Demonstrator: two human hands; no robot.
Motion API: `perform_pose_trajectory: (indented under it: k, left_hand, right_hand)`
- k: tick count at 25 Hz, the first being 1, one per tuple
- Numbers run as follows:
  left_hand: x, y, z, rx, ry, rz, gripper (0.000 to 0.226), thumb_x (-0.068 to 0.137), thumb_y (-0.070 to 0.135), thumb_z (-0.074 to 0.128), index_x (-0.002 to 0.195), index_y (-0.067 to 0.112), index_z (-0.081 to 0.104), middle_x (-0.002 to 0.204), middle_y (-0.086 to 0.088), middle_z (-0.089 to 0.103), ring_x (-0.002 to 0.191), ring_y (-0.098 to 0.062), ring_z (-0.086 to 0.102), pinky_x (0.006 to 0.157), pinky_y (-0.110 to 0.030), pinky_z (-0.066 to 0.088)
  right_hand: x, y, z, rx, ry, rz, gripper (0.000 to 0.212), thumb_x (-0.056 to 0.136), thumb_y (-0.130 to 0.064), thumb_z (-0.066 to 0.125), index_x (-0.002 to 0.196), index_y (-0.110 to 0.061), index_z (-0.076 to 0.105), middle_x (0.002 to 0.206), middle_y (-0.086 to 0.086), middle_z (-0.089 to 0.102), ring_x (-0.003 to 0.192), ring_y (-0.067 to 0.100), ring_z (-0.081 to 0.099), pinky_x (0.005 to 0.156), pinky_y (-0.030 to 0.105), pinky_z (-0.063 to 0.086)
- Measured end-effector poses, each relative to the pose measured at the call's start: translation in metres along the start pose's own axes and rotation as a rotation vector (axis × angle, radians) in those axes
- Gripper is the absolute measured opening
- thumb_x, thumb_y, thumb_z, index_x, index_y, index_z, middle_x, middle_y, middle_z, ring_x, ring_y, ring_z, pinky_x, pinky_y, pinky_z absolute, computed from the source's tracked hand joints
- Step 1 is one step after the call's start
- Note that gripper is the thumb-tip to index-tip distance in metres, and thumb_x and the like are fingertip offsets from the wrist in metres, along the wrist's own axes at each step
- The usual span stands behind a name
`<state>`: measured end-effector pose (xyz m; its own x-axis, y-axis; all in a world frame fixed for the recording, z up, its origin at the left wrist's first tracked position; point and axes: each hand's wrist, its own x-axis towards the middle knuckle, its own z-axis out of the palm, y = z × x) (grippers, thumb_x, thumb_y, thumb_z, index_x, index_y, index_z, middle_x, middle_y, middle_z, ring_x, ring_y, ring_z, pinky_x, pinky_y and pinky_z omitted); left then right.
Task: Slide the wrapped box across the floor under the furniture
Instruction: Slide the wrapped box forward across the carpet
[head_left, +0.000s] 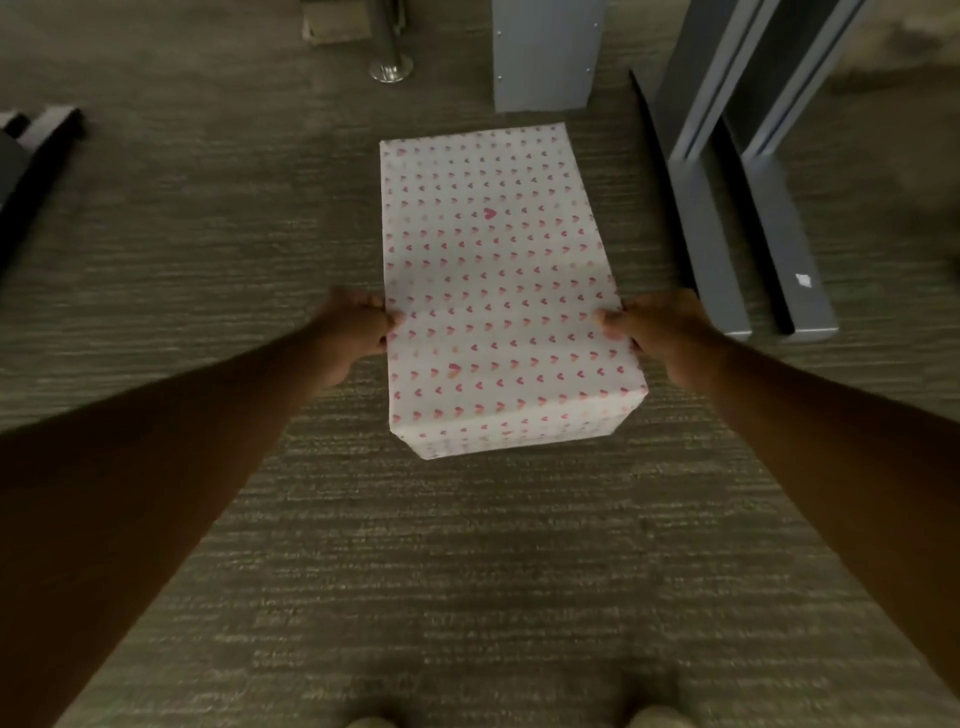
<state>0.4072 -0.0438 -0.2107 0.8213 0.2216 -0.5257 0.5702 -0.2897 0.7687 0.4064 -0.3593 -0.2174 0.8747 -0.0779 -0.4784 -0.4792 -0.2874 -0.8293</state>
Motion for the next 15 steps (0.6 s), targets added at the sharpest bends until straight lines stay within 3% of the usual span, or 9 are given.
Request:
perform_pose_trajectory:
  k: [3, 10, 15]
  left_hand:
    - [0.034, 0.015, 0.002, 0.035, 0.011, 0.031, 0.006, 0.091, 0.01, 0.059, 0.095, 0.013, 0.063, 0.101, -0.004, 0.063, 0.092, -0.018, 0.063, 0.064, -0.026, 0.053]
    - [0.089, 0.032, 0.005, 0.105, 0.05, 0.056, 0.007, 0.092, 0.011, 0.059, 0.096, 0.006, 0.062, 0.096, -0.007, 0.065, 0.08, -0.014, 0.065, 0.047, -0.019, 0.052]
    - [0.105, 0.035, 0.009, 0.03, 0.048, 0.019, 0.003, 0.091, 0.011, 0.06, 0.089, 0.013, 0.059, 0.096, -0.007, 0.063, 0.081, -0.015, 0.065, 0.049, -0.02, 0.054]
  right_hand:
    - [0.029, -0.002, 0.004, 0.037, 0.017, -0.015, 0.013, 0.084, -0.018, 0.076, 0.092, -0.013, 0.067, 0.097, 0.002, 0.07, 0.088, 0.021, 0.068, 0.075, 0.036, 0.056]
    - [0.081, -0.015, 0.013, -0.026, 0.077, -0.014, 0.016, 0.081, -0.019, 0.079, 0.081, -0.016, 0.064, 0.087, -0.001, 0.067, 0.077, 0.016, 0.067, 0.063, 0.03, 0.054]
    - [0.098, -0.021, 0.012, -0.034, 0.039, -0.017, 0.013, 0.084, -0.017, 0.076, 0.084, -0.016, 0.062, 0.09, 0.001, 0.068, 0.081, 0.018, 0.067, 0.065, 0.03, 0.054]
